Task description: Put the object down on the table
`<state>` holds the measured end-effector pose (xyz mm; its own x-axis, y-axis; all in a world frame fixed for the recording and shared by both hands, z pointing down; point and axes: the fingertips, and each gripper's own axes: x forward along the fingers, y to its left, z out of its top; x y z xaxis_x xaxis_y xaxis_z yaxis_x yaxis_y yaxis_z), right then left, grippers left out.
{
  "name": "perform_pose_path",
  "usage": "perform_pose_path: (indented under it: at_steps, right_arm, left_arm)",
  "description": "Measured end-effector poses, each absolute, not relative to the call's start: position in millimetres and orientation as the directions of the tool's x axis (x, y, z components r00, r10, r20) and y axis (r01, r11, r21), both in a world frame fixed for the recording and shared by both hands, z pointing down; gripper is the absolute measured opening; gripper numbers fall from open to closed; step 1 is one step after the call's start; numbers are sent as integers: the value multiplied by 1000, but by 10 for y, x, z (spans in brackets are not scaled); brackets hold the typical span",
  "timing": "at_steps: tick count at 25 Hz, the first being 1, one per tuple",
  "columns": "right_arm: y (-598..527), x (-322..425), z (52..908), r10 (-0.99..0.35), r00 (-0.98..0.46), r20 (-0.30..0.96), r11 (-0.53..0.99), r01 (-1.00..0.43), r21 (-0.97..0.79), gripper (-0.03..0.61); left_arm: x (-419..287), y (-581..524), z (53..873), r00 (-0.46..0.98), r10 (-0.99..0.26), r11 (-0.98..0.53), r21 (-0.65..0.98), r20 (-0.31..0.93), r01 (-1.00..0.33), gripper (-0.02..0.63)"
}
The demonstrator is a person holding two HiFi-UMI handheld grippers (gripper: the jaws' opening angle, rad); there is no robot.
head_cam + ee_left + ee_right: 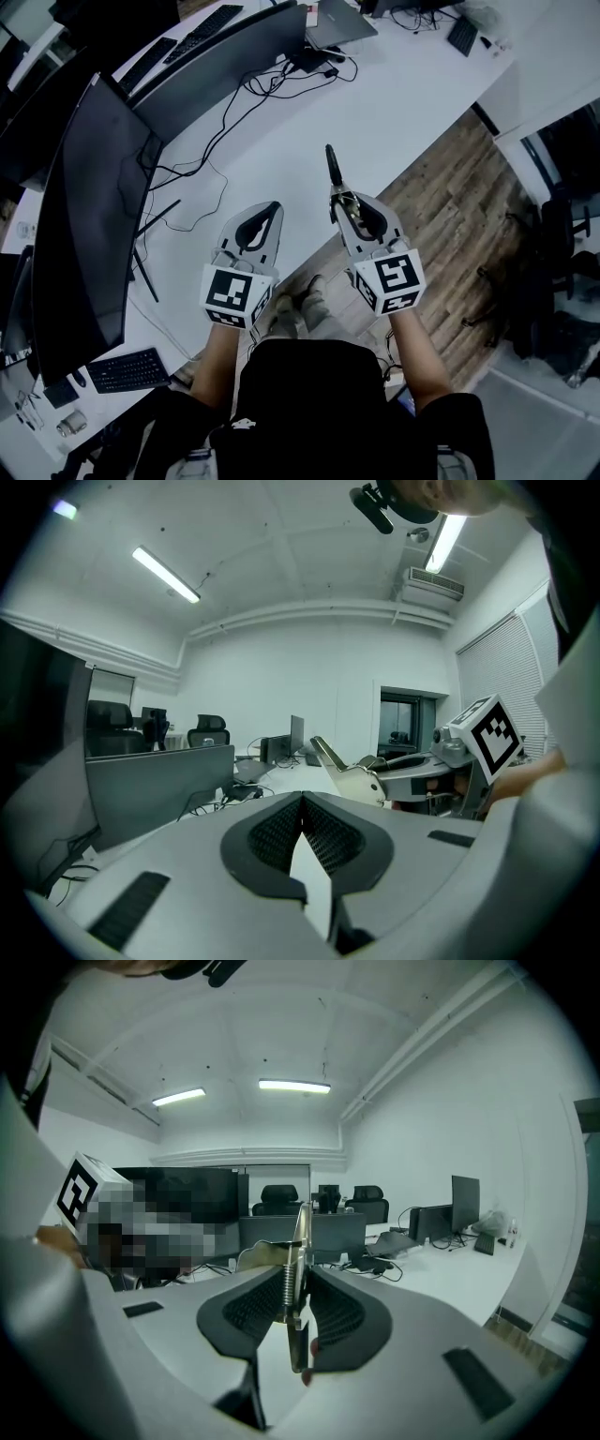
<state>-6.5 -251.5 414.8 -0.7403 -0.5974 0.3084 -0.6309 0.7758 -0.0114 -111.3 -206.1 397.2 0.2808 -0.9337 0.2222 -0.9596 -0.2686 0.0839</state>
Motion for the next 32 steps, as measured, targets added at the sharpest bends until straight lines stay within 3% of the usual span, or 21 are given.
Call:
perform_pose_path:
  at_steps: [18, 32]
  right_arm:
    - [-2664, -368, 5215, -398, -749, 529, 881, -474, -9, 100]
    - [-2690, -475, 6087, -278, -651, 706, 940, -337, 60, 100]
  left_arm:
    - [-1219, -2185, 4723, 200, -917, -162, 136, 344, -977, 14]
    - [-1349, -2144, 5170, 146, -900, -108, 115, 411, -988, 14]
